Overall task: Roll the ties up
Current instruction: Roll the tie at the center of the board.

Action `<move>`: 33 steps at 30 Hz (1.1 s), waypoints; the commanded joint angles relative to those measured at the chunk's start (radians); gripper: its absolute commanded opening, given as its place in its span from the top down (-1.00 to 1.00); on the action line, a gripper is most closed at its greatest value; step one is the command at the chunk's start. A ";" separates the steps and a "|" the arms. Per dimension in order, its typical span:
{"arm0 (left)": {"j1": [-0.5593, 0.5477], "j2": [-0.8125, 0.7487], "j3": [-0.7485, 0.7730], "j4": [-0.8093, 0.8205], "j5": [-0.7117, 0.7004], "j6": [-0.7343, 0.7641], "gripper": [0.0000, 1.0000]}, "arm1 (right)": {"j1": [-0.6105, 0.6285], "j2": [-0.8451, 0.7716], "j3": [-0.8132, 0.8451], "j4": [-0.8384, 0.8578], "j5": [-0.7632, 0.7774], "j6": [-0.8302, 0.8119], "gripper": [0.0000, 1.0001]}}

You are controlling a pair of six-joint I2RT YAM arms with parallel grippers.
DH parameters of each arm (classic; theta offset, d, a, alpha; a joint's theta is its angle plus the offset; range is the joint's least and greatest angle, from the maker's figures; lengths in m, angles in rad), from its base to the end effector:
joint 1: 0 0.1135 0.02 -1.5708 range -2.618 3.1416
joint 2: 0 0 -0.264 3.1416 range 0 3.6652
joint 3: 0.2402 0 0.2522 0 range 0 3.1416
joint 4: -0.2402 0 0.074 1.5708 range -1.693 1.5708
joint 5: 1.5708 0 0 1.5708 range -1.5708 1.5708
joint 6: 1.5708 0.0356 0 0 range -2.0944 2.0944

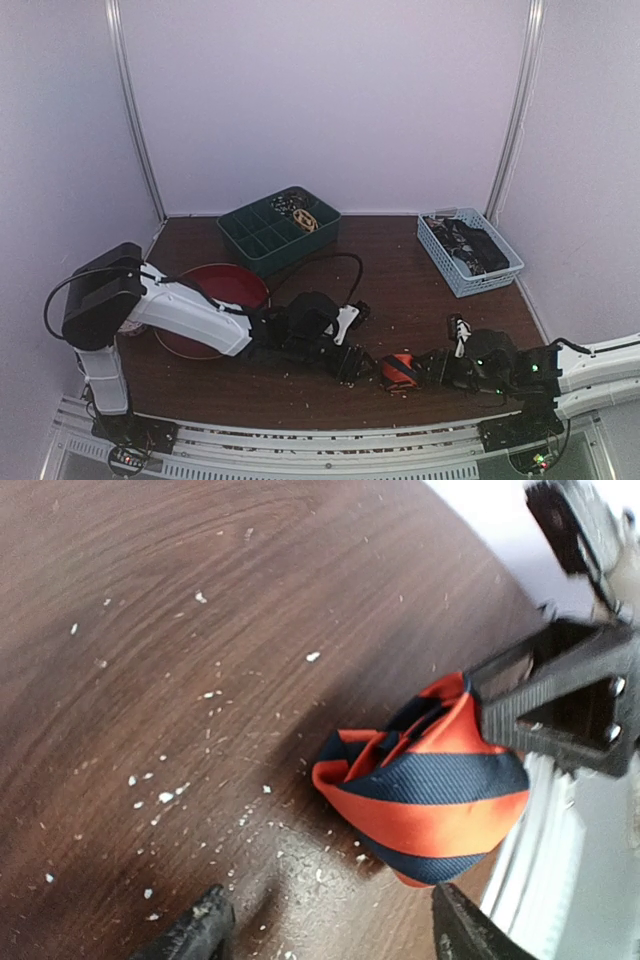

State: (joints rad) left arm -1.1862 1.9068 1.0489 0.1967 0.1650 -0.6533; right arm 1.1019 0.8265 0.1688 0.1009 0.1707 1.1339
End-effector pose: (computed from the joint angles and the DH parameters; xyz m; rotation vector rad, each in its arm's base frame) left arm 0.1442 -0.3718 0.1497 0.7540 2.3795 -1.0951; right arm 0.0796 0.1438 0.1478 0.1484 2.3349 1.0797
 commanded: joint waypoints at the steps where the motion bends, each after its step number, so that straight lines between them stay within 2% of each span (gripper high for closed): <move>1: 0.039 -0.006 -0.066 0.271 0.141 -0.174 -0.42 | 0.005 0.014 -0.031 -0.001 -0.015 0.014 0.16; 5: 0.043 0.069 -0.006 0.264 0.189 -0.196 -0.47 | 0.005 0.001 -0.039 -0.001 -0.018 0.027 0.16; 11: 0.041 0.165 -0.001 0.402 0.259 -0.316 -0.49 | 0.004 -0.054 -0.063 -0.007 -0.017 0.050 0.13; 20: 0.025 0.232 -0.024 0.543 0.273 -0.398 -0.49 | 0.004 -0.070 -0.080 -0.002 -0.053 0.072 0.09; 33: 0.003 0.306 -0.029 0.699 0.313 -0.521 -0.39 | 0.005 -0.048 -0.114 0.064 -0.122 0.103 0.19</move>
State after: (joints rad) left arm -1.1782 2.1765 1.0344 0.7769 0.4438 -1.1168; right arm 1.1019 0.7753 0.0906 0.1745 0.0891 1.2232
